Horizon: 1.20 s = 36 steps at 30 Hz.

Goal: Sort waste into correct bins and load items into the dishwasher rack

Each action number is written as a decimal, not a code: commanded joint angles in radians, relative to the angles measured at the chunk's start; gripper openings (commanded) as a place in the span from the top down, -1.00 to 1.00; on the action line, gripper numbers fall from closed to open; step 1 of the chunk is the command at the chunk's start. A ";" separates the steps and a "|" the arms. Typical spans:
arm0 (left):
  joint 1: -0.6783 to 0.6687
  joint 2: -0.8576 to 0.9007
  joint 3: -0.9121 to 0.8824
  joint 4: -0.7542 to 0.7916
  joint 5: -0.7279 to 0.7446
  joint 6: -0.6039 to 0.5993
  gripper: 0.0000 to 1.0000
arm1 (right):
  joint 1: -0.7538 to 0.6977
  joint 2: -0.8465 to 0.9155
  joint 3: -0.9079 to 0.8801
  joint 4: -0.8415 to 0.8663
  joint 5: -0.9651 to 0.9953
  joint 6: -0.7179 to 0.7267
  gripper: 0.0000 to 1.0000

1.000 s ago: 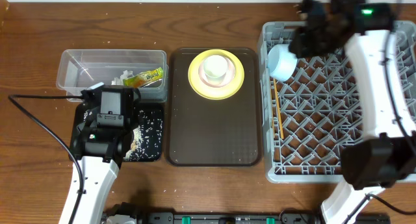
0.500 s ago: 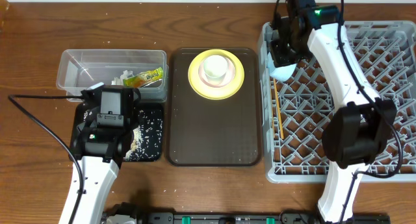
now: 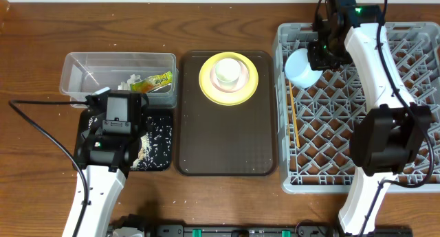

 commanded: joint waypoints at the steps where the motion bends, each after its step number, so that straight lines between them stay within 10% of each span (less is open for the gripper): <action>1: 0.005 0.000 0.016 -0.002 -0.016 0.005 -0.93 | 0.024 -0.047 0.035 -0.006 -0.081 0.011 0.78; 8: 0.005 0.000 0.016 -0.002 -0.017 0.005 -0.93 | 0.139 -0.122 0.038 -0.022 -0.134 0.012 0.35; 11: 0.005 0.000 0.016 -0.002 -0.016 0.005 -0.93 | 0.195 -0.124 0.037 -0.055 -0.151 0.063 -0.98; 20: 0.005 0.000 0.016 -0.002 -0.017 0.005 -0.93 | 0.351 -0.123 0.021 -0.066 -0.150 0.487 -0.97; 36: 0.005 0.000 0.016 -0.002 -0.016 0.005 -0.93 | 0.478 -0.123 0.021 -0.059 -0.150 0.499 -0.99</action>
